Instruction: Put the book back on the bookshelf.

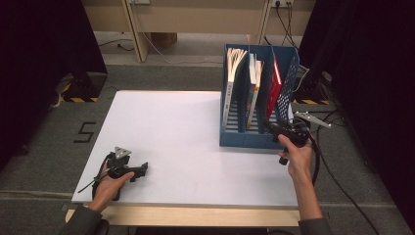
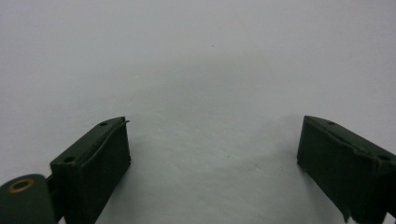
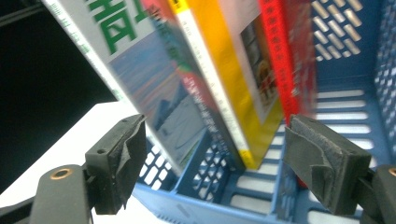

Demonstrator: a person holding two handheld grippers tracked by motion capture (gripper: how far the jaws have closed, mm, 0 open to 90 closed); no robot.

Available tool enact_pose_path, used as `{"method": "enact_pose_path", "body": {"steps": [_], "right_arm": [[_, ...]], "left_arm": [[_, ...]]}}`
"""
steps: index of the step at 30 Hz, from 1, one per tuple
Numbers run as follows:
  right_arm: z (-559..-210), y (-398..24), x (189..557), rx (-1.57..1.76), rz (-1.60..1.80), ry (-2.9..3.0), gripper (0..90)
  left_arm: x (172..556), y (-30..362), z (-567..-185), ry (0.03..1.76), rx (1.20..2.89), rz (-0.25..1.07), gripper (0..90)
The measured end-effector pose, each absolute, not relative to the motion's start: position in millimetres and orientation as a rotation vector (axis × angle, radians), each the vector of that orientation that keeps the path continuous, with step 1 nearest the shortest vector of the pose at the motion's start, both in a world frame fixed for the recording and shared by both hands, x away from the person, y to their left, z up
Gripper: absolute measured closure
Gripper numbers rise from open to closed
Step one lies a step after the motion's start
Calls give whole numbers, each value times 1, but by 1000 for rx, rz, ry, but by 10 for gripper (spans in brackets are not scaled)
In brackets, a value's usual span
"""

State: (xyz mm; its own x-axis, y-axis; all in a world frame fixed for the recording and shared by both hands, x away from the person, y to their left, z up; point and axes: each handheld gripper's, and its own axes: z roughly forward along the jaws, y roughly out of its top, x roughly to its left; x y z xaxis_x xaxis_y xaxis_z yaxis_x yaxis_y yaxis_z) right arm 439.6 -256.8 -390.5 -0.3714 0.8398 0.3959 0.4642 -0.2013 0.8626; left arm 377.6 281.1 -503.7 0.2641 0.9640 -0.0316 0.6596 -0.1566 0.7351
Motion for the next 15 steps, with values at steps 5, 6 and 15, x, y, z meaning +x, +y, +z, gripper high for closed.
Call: {"method": "enact_pose_path", "body": {"steps": [5,6,15], "right_arm": [[-395,-252,431,1526,1610,1756,192],[-396,-250,428,1525,1611,1761,191],[-403,-237,418,1500,1591,1826,156]], "left_arm": [[378,282,-504,1460,1901,603,80],[378,282,-504,1460,1901,603,80],[378,282,-504,1455,1899,600,79]]}}
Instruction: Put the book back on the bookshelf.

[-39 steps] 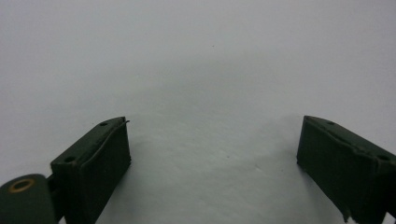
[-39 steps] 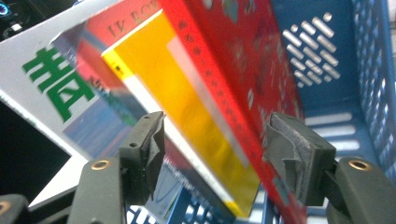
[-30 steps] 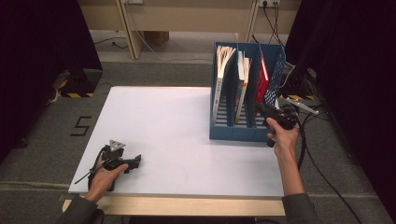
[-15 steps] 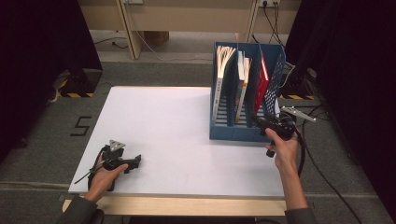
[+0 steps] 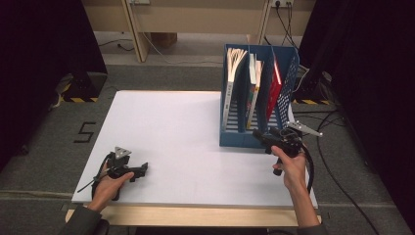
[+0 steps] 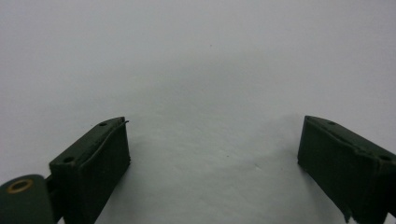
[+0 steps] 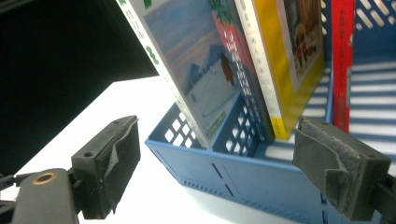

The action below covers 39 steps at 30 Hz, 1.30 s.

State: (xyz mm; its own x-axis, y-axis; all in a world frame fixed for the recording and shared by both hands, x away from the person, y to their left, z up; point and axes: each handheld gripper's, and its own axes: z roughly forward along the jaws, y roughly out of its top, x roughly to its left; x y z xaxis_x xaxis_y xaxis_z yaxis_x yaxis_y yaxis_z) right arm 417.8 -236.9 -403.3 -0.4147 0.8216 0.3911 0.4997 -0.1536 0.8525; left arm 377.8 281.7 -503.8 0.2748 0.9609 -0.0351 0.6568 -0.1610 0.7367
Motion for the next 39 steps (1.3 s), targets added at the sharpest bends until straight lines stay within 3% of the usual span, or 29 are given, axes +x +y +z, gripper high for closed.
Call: {"method": "enact_pose_path", "body": {"steps": [39], "right_arm": [[-449,-214,378,1495,1441,2018,165]], "left_arm": [[378,282,-504,1452,1901,600,78]]}}
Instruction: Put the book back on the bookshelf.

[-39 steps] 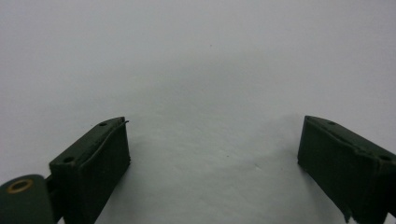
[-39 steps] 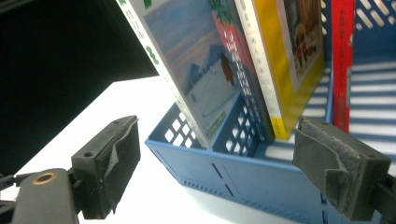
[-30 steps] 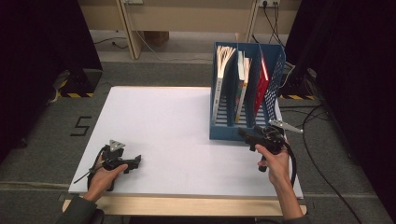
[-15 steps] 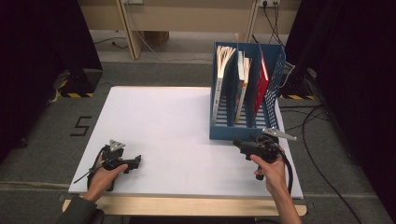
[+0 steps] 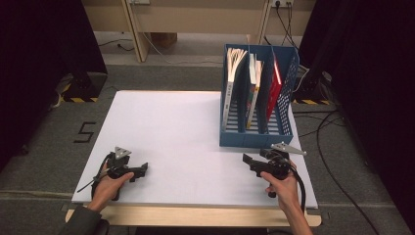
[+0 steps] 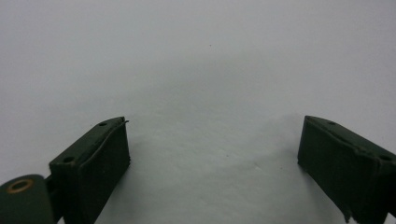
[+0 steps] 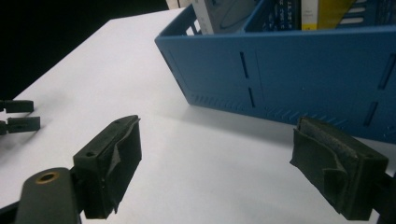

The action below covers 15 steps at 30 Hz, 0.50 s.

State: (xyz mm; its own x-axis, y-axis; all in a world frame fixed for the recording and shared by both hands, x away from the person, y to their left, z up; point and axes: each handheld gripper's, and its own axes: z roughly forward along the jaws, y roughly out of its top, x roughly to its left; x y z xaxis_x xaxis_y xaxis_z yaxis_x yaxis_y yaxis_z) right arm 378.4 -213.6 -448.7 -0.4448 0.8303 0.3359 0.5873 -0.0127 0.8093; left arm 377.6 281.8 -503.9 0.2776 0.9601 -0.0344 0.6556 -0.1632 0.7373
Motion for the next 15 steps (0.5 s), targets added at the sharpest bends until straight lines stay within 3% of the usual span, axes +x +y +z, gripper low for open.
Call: {"method": "enact_pose_path", "body": {"steps": [15], "right_arm": [[-469,-214,365,1523,1356,2074,168]], "left_arm": [[378,282,-504,1451,1902,600,78]]}}
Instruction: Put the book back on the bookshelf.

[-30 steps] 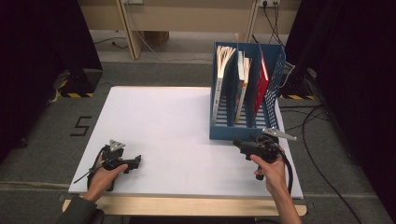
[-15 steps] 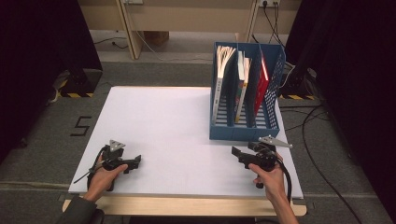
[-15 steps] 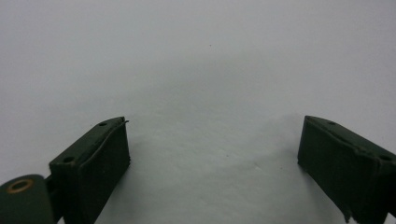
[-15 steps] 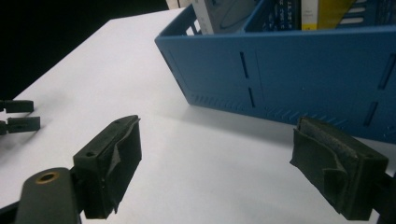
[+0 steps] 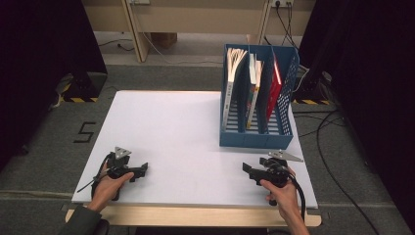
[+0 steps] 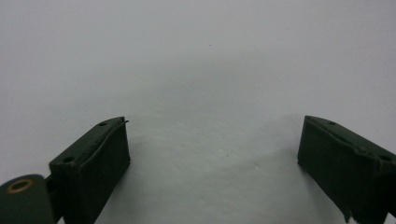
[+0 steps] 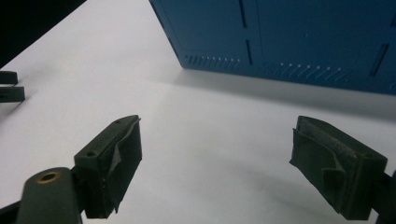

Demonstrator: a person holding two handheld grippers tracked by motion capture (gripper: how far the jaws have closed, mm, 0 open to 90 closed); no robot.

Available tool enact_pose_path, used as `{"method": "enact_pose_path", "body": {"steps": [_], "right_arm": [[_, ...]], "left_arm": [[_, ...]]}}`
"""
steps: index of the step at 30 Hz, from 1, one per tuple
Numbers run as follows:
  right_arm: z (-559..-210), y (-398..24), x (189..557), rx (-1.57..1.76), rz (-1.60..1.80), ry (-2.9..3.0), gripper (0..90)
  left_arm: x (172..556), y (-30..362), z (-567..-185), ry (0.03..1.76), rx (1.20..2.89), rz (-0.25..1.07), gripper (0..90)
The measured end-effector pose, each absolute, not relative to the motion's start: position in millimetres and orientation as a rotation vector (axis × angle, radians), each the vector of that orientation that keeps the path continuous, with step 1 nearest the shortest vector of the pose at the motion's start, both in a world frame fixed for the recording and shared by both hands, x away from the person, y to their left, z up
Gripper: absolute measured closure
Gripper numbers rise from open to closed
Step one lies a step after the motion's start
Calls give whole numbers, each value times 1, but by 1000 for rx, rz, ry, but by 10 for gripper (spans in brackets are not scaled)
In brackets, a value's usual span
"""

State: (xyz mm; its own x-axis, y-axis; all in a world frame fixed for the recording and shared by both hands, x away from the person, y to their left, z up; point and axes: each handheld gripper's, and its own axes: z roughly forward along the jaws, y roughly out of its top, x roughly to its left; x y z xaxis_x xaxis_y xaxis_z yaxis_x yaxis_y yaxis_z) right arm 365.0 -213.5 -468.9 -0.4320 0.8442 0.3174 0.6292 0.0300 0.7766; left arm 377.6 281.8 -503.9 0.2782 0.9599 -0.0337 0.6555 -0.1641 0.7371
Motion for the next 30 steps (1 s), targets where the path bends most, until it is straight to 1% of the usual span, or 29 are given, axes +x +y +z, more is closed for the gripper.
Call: {"method": "enact_pose_path", "body": {"steps": [15,30], "right_arm": [[-490,-217,353,1579,1221,2171,167],[-497,-202,338,1265,1000,2239,162]], "left_arm": [[378,282,-504,1451,1902,600,78],[377,282,-504,1450,1902,601,79]]}}
